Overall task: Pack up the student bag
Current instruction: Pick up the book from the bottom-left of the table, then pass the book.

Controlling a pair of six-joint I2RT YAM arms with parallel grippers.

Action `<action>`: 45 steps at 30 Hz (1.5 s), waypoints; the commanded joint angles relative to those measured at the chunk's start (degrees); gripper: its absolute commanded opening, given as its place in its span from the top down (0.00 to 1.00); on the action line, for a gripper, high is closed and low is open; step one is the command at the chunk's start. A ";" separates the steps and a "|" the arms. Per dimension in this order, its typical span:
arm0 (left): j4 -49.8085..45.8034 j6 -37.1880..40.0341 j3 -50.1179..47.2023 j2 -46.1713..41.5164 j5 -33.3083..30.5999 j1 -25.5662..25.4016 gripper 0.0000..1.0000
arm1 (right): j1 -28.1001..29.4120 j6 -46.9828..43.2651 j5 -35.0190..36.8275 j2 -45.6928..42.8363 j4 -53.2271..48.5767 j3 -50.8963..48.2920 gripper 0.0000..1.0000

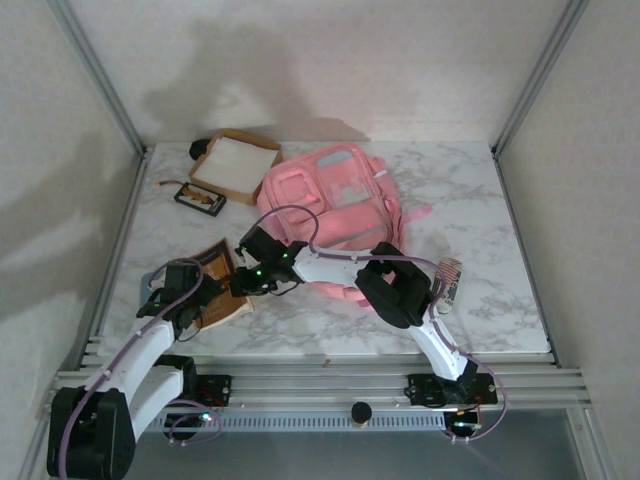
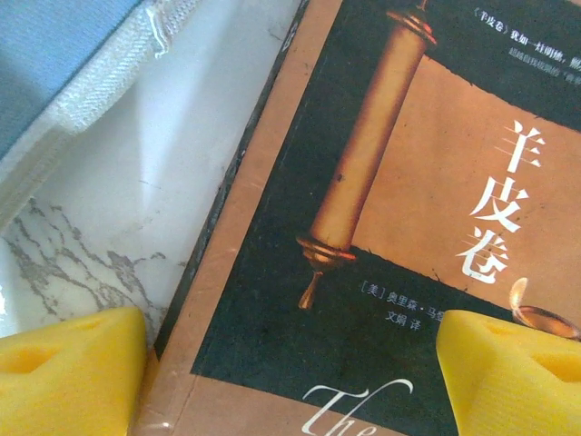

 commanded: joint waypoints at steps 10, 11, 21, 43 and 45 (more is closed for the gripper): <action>1.58 1.29 6.02 -1.32 8.78 -0.22 0.05 | -1.66 1.63 -1.73 -13.60 7.21 -6.43 1.00; 0.52 2.22 8.21 -1.73 9.39 -0.01 0.01 | -2.18 1.65 -2.22 -15.66 7.80 -7.46 1.00; -4.79 7.78 24.92 -0.45 25.04 1.89 0.00 | -8.92 1.15 -8.53 -35.78 7.54 -17.75 1.00; 30.35 -12.27 25.22 2.47 44.34 -15.38 0.46 | -23.13 1.97 -24.57 -48.24 12.39 -27.63 1.00; 31.04 -12.72 25.31 2.61 44.12 -16.18 0.59 | -23.45 -0.13 -25.11 -47.39 9.70 -27.09 1.00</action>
